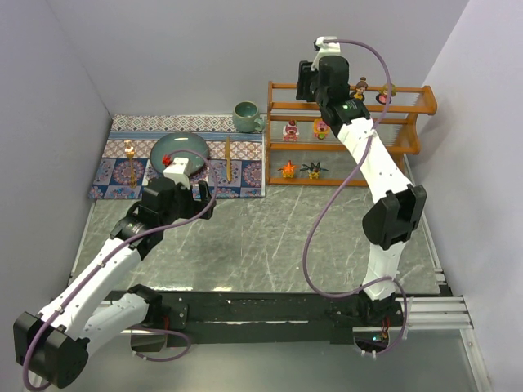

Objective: Place and organize the plastic toys onto the shelf

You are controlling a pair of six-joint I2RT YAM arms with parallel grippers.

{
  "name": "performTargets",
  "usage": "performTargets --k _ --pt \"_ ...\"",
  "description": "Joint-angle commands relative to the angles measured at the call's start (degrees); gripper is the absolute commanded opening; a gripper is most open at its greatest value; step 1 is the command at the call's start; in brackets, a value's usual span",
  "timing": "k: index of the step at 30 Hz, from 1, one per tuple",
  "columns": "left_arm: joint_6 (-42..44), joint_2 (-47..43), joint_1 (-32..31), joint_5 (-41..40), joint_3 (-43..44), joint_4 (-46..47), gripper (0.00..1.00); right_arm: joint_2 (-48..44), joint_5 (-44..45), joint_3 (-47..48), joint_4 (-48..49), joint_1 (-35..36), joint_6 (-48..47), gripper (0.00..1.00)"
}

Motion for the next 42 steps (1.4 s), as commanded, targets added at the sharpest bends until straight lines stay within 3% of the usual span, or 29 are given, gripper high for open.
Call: performTargets --k 1,15,26,42 --pt "-0.18 -0.70 0.23 1.25 0.87 1.52 0.97 1.12 -0.47 3.87 0.59 -0.63 0.62 0.30" --pt "-0.09 -0.53 0.23 1.34 0.96 1.43 0.97 2.35 -0.56 3.69 0.50 -1.25 1.33 0.34" --pt "-0.09 -0.53 0.23 1.69 0.96 1.52 0.97 2.27 -0.64 3.34 0.41 -1.25 1.77 0.59" --pt "-0.09 -0.79 0.23 1.52 0.96 1.52 0.97 -0.02 -1.78 0.89 1.38 -1.42 2.56 0.74"
